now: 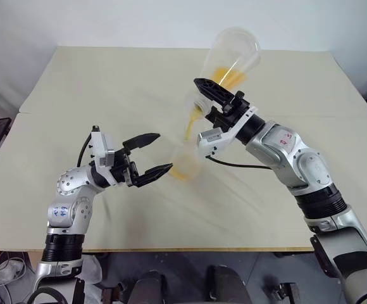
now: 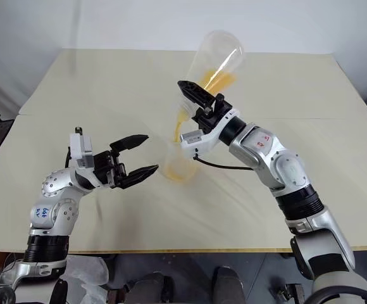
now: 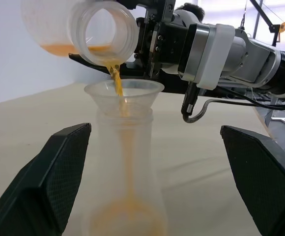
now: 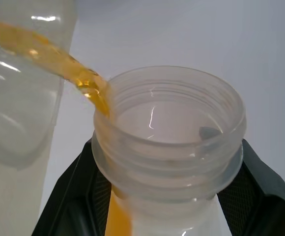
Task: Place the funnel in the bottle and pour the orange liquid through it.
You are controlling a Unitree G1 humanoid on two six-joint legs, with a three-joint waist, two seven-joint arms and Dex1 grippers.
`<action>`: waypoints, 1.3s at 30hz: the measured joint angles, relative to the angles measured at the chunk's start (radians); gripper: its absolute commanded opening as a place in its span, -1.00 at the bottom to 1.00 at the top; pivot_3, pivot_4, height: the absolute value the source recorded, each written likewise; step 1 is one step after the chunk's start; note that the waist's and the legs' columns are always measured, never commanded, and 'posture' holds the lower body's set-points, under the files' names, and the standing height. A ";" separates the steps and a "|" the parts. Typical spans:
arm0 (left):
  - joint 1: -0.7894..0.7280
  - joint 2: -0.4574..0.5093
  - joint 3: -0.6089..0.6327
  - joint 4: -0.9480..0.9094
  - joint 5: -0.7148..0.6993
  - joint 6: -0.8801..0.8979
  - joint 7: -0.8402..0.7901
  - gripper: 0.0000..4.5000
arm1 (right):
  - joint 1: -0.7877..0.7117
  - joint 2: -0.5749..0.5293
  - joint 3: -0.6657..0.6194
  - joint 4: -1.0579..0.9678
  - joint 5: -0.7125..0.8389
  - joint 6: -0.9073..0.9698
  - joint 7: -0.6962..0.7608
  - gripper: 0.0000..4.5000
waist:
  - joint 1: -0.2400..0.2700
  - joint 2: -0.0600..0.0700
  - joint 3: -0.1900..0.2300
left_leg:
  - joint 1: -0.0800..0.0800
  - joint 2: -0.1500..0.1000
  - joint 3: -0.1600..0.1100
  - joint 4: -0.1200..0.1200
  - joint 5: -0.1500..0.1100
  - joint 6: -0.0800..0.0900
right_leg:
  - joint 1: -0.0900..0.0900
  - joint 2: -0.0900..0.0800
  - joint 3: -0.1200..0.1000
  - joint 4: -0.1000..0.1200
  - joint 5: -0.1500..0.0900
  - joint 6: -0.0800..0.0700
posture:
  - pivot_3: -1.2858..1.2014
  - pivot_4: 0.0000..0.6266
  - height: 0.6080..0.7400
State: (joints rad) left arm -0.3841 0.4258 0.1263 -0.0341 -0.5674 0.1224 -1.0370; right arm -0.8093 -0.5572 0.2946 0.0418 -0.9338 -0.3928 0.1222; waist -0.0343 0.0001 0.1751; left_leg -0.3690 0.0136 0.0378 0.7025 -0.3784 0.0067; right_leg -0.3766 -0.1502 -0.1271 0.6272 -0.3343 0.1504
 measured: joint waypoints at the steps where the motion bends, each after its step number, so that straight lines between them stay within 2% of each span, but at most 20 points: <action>1: 0.000 0.000 0.000 0.000 0.000 0.000 0.000 1.00 | 0.000 -0.001 0.000 0.000 0.000 0.000 -0.002 0.09 | 0.000 0.000 0.000 | 0.000 0.000 0.000 0.000 0.000 0.000 | 0.000 0.000 0.000 0.000 0.000 0.000 | 0.03 -0.52 1.00; 39: 0.048 -0.005 0.013 -0.057 -0.001 0.008 0.040 1.00 | 0.000 -0.010 0.010 0.020 -0.058 -0.004 -0.071 0.09 | -0.001 0.000 0.000 | 0.000 0.000 0.000 0.000 0.000 0.000 | 0.000 0.000 0.000 0.000 0.000 0.000 | 0.03 -0.52 1.00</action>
State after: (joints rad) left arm -0.3357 0.4207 0.1390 -0.0910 -0.5679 0.1302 -0.9966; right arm -0.8093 -0.5673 0.3045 0.0619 -0.9918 -0.3963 0.0517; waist -0.0350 0.0002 0.1752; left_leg -0.3689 0.0136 0.0379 0.7022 -0.3784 0.0067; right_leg -0.3766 -0.1503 -0.1268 0.6270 -0.3343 0.1504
